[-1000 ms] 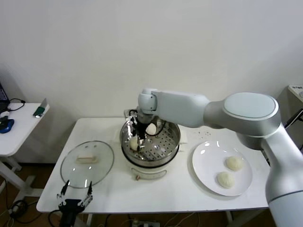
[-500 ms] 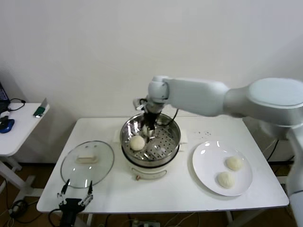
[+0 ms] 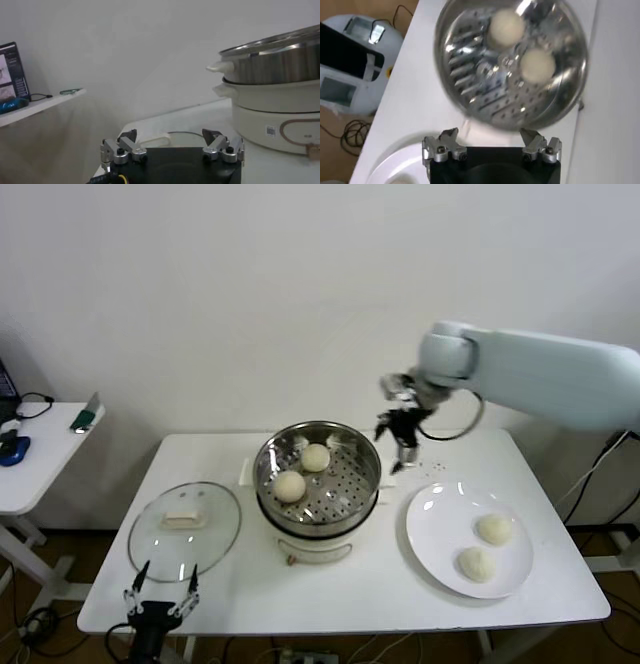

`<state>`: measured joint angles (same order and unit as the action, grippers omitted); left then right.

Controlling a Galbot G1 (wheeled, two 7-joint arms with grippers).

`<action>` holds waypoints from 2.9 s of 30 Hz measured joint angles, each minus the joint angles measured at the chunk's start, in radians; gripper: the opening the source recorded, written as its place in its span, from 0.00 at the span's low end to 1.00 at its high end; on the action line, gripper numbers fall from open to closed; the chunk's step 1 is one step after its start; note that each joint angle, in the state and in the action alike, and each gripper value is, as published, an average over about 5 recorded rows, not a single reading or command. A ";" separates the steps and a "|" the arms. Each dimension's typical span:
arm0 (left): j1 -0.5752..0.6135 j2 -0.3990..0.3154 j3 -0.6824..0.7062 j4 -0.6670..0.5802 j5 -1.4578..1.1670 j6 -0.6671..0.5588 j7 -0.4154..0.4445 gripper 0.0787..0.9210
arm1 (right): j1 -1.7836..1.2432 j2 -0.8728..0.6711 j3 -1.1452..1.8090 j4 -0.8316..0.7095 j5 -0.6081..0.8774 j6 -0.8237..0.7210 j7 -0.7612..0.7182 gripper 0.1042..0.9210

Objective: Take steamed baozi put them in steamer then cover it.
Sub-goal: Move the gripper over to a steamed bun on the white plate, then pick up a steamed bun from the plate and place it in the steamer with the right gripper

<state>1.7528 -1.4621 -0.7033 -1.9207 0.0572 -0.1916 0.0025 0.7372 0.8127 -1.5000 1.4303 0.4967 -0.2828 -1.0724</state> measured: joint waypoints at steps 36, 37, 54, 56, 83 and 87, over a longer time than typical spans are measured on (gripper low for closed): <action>0.017 -0.027 -0.009 0.027 0.026 -0.005 -0.005 0.88 | -0.678 -0.312 0.445 -0.028 -0.438 0.026 0.000 0.88; 0.016 -0.028 -0.009 0.028 0.026 -0.005 -0.005 0.88 | -0.682 -0.307 0.446 -0.032 -0.440 0.026 0.000 0.88; 0.014 -0.031 -0.011 0.043 0.027 -0.008 -0.007 0.88 | -0.686 -0.249 0.424 -0.071 -0.449 0.031 -0.009 0.77; 0.014 -0.032 -0.011 0.044 0.026 -0.009 -0.008 0.88 | -0.681 -0.247 0.418 -0.073 -0.449 0.032 -0.011 0.76; 0.021 -0.038 -0.005 0.033 0.030 -0.001 -0.008 0.88 | -0.212 -0.086 0.176 -0.084 -0.480 0.425 -0.110 0.74; 0.019 -0.043 -0.003 0.028 0.040 0.005 -0.007 0.88 | -0.103 -0.018 0.149 -0.082 -0.504 0.543 -0.126 0.74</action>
<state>1.7721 -1.5055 -0.7064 -1.8931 0.0967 -0.1868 -0.0041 0.6337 0.7952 -1.3507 1.3484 -0.0073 0.2599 -1.1981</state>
